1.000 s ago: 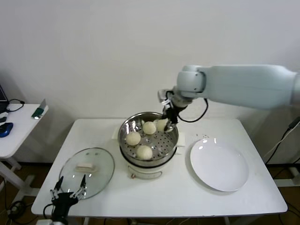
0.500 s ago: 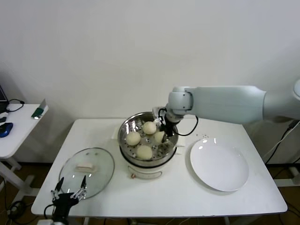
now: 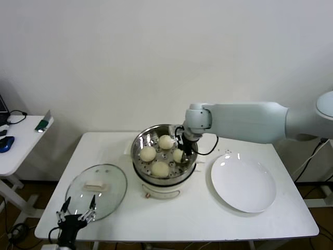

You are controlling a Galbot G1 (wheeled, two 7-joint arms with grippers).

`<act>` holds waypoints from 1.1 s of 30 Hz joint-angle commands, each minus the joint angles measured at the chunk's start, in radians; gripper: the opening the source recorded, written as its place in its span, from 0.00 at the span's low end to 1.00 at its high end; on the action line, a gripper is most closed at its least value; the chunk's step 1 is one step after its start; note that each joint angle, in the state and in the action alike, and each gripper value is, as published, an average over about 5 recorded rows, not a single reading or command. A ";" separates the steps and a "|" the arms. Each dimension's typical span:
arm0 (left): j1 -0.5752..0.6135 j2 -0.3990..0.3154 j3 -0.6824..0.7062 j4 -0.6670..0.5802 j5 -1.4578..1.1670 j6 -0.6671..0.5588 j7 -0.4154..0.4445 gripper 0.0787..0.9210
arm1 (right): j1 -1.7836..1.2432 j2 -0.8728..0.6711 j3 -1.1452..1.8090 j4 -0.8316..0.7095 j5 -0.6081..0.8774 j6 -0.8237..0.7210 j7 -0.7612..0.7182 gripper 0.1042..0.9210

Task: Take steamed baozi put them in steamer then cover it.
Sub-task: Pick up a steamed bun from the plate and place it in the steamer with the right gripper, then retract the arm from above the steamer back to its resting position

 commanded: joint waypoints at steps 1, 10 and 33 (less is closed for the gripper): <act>0.000 0.000 0.000 -0.002 0.000 0.000 0.000 0.88 | -0.001 0.000 0.009 -0.001 0.003 0.018 -0.015 0.65; 0.002 -0.002 0.001 -0.010 0.002 0.005 0.002 0.88 | 0.088 -0.054 0.060 -0.005 0.119 0.063 -0.069 0.87; -0.072 0.050 -0.001 0.000 -0.031 0.025 -0.052 0.88 | -0.687 -0.518 1.122 0.233 0.240 0.154 0.833 0.88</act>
